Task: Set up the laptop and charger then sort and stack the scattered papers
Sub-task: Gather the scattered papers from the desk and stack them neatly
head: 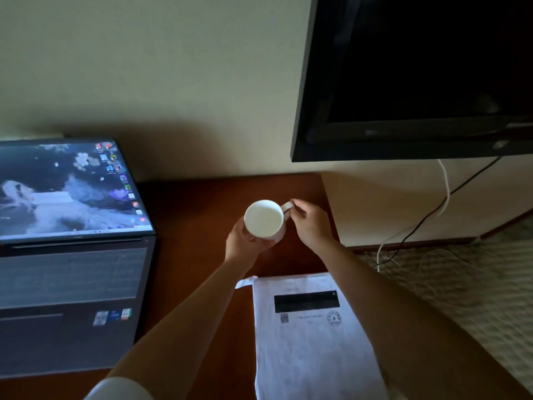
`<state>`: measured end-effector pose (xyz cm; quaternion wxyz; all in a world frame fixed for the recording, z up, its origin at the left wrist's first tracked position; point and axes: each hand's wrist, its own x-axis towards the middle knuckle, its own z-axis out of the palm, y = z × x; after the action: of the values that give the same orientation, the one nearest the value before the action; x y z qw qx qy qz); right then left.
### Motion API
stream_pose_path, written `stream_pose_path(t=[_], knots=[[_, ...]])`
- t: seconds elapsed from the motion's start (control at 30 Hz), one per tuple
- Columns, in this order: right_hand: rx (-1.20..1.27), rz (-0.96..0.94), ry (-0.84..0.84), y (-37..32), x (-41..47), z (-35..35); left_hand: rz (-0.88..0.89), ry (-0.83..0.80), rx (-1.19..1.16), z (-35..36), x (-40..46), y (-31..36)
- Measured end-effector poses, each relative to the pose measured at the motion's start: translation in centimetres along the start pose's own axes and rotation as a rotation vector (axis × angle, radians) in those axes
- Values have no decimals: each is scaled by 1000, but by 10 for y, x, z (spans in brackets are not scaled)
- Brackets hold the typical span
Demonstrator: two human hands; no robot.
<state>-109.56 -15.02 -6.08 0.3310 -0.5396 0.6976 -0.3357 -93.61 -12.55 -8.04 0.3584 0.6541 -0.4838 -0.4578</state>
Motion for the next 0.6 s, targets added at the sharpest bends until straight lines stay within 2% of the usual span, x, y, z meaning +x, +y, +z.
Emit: stream_pose_path(t=[0.2,0.33,0.6], knots=[[174,108,26,24,42,-9,116,-103,17,30,59,27],[273,169,75,44,58,-7,121,-151,-36,52,81,30],[342,164,106,47,89,-3,220,-138,-14,68,116,37]])
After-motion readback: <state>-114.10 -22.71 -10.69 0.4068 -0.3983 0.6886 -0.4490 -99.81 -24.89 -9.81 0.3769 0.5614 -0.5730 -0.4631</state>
